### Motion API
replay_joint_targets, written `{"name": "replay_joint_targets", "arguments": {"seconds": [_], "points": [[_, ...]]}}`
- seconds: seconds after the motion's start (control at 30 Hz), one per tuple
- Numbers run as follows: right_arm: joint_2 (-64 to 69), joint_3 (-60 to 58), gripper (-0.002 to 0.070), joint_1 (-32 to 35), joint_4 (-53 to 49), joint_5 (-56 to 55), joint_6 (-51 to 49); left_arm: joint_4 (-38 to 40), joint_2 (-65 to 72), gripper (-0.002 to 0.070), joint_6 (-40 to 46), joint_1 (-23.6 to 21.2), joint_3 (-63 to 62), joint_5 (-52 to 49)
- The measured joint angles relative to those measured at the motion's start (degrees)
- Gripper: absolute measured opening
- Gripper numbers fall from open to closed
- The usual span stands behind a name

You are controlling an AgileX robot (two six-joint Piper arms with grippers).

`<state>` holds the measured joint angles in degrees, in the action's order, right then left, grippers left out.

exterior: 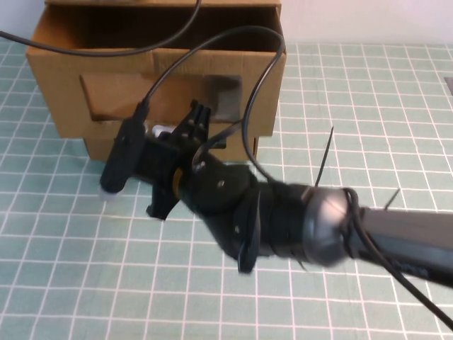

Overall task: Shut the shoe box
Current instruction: Close the shoe box with your right arm

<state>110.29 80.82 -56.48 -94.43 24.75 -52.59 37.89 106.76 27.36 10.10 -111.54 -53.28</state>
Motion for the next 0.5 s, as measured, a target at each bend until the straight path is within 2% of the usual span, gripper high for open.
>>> {"name": "replay_joint_targets", "arguments": {"seconds": [0.5], "points": [[7.0,9.9,-0.0014,7.3,-0.2,-5.8,0.0,0.4,0.0,-0.0005,0.0,0.0,0.0,-0.5]]}}
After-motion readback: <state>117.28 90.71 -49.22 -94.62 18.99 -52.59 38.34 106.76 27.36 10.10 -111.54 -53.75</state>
